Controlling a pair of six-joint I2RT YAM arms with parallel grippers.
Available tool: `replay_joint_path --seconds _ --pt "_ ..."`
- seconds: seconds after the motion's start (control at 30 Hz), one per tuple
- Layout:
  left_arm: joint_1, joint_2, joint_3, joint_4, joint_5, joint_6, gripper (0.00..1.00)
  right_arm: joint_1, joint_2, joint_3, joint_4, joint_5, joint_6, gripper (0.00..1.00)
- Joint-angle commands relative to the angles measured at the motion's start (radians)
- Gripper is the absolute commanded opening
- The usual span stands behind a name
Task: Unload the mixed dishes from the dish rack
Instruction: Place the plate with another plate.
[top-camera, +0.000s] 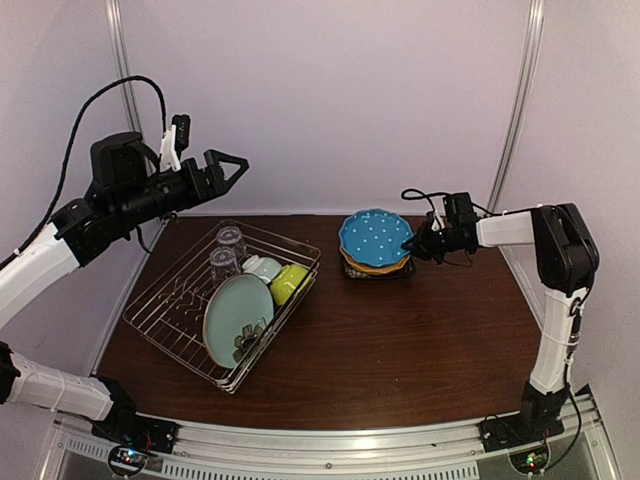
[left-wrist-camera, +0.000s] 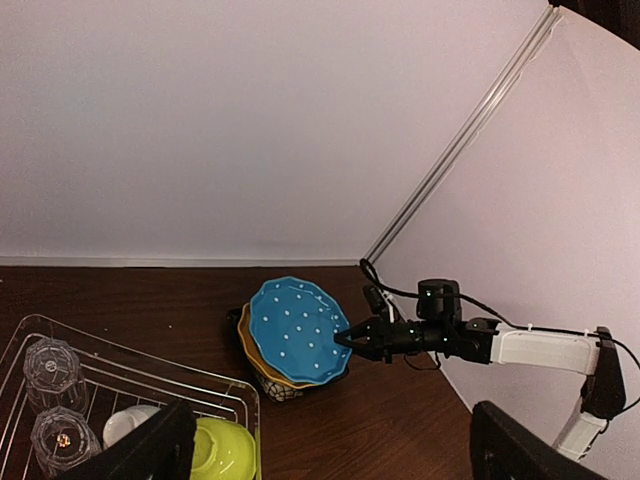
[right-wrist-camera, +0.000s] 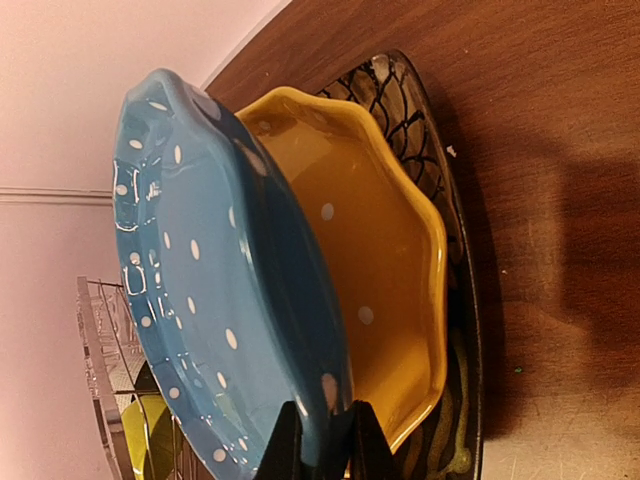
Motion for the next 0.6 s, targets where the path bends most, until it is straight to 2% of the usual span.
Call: replay_joint_path --seconds 0.0,0.57 --pt "-0.004 -0.001 -0.011 0.018 -0.010 0.009 0.97 -0.007 -0.008 0.052 0.137 -0.068 0.013 0.00" --pt "-0.003 0.011 0.000 0.020 -0.006 0.009 0.97 -0.012 0.034 0.059 0.142 -0.078 0.026 0.00"
